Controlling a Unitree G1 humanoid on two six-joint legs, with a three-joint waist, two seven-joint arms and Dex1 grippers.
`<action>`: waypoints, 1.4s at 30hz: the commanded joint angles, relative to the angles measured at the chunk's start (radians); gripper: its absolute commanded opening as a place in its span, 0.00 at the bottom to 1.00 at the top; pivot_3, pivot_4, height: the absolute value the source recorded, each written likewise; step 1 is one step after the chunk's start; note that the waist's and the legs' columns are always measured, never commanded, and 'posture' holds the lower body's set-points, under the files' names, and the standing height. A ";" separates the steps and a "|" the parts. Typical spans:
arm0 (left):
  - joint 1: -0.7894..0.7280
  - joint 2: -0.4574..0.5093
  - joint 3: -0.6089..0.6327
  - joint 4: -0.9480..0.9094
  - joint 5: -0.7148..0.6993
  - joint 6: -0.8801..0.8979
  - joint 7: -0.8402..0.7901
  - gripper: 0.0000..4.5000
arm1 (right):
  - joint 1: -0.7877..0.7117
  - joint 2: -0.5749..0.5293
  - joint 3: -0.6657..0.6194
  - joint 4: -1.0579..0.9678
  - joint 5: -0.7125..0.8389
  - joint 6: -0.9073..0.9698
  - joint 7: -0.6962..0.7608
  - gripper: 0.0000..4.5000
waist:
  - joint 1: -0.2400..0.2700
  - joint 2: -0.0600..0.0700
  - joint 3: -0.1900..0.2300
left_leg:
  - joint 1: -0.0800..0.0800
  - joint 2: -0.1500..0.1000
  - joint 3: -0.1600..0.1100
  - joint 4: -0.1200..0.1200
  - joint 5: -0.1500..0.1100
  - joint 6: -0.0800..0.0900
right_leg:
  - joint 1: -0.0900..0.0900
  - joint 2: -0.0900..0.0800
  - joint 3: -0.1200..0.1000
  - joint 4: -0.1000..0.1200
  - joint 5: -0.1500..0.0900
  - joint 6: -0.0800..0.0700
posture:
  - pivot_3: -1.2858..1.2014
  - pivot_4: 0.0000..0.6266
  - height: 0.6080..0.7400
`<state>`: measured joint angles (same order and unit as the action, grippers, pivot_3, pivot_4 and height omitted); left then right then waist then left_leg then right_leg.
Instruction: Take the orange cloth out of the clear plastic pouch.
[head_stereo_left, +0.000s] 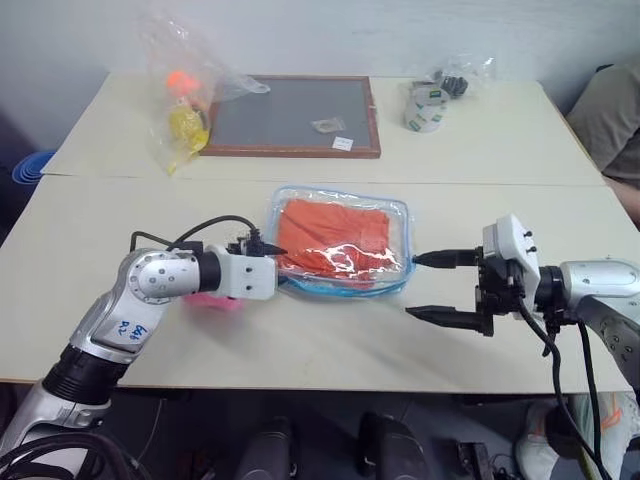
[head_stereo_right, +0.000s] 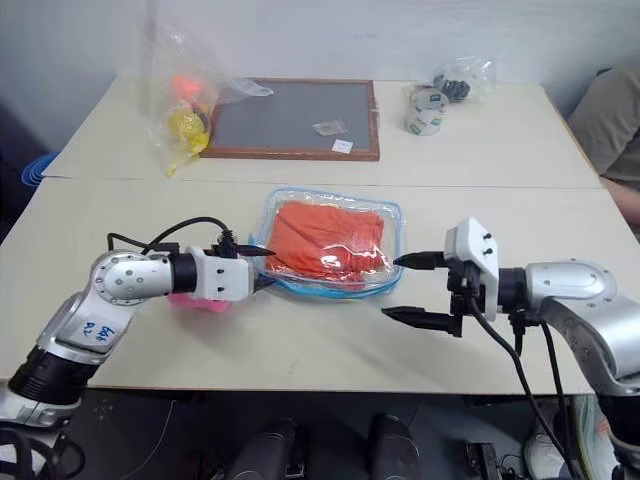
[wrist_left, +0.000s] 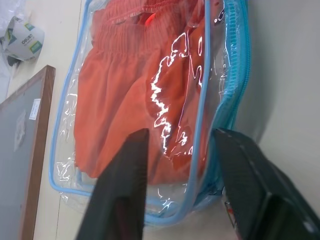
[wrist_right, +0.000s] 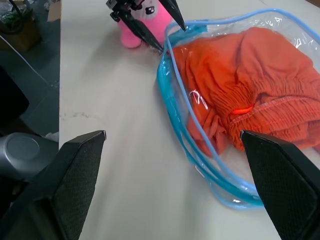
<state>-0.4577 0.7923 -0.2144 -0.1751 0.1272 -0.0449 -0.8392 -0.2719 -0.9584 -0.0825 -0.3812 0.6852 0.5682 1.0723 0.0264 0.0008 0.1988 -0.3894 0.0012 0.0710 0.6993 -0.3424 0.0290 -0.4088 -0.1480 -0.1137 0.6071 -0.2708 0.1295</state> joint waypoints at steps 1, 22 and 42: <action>0.012 -0.011 0.023 -0.022 -0.003 -0.004 0.006 0.17 | -0.008 0.006 -0.027 -0.029 -0.002 -0.017 0.008 1.00 | 0.000 0.000 0.000 | 0.000 0.000 0.000 0.000 0.000 0.000 | 0.000 0.000 0.000 0.000 0.000 0.000 | 0.52 0.24 1.00; 0.027 -0.222 0.154 -0.258 -0.278 0.555 0.105 0.00 | -0.071 0.192 0.195 -0.027 -0.314 -0.164 -0.162 0.06 | -0.001 -0.001 0.000 | 0.000 0.001 -0.001 0.001 0.001 0.000 | 0.001 0.000 0.001 0.000 0.000 0.000 | 0.52 0.24 1.00; -0.015 -0.250 0.120 -0.293 -0.297 0.622 0.142 0.00 | -0.186 0.370 0.400 0.220 -0.937 -0.554 -0.450 0.65 | -0.006 -0.001 0.000 | 0.000 -0.001 -0.001 0.000 0.001 -0.001 | 0.000 0.001 0.001 0.001 0.000 0.000 | 0.52 0.24 1.00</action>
<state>-0.4575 0.5464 -0.0981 -0.4207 -0.1551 0.5815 -0.7074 -0.4357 -0.5945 0.3132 -0.1467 -0.2295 0.0394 0.6439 0.0203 0.0000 0.1983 -0.3892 0.0001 0.0696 0.6997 -0.3411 0.0277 -0.4085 -0.1470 -0.1130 0.6078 -0.2706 0.1297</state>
